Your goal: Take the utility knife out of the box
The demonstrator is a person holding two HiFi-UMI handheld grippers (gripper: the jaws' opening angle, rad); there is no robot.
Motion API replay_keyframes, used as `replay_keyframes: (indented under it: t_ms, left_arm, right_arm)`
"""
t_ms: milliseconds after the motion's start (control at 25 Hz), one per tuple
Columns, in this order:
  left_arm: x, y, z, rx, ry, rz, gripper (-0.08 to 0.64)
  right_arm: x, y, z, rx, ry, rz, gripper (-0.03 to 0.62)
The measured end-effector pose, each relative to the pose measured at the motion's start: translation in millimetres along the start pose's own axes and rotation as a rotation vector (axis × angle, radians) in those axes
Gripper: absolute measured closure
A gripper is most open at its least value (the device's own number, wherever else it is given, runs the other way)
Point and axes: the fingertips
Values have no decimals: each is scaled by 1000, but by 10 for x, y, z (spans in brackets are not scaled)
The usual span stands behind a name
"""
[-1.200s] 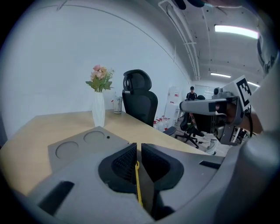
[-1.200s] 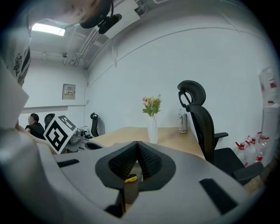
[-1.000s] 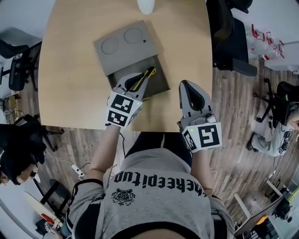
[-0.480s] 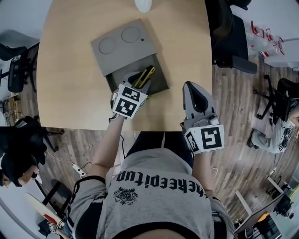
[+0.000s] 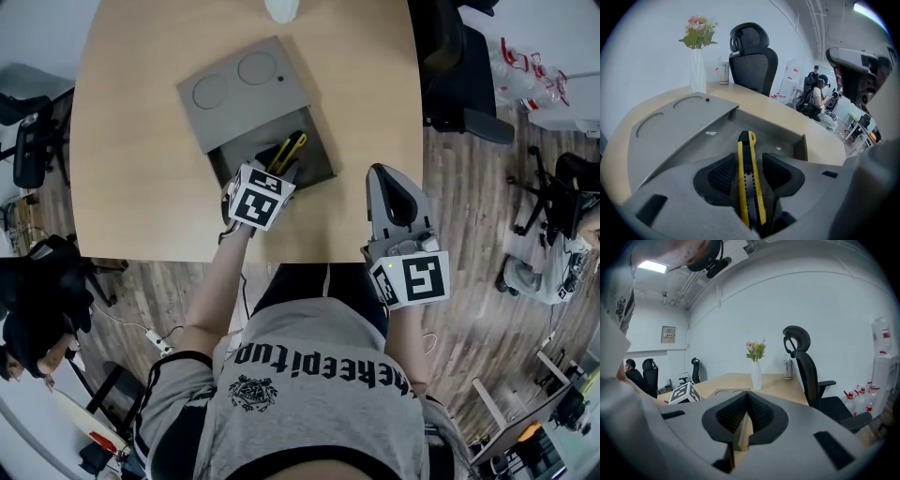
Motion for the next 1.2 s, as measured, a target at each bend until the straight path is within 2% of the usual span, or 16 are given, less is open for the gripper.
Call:
replay_keyframes:
  t_ms: [640,840,1200]
  left_arm:
    - [20,19,-66,-32,58,27,431]
    - [-137,112,-64,-61,78,92,433]
    - [-619,345,-19,-107,141,262,433]
  right_arm:
    - [-21,-3,33,-1,12,14,586]
    - [-2,22,17,-9,36,21,586]
    - [-46,121,-81,-49,113,45,586]
Point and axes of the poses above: the fingertips, and each gripper's own axes: x forward along the fingers, z to its right, y out of its top, and after that the axes turned 8 degrees about -z, right-handed
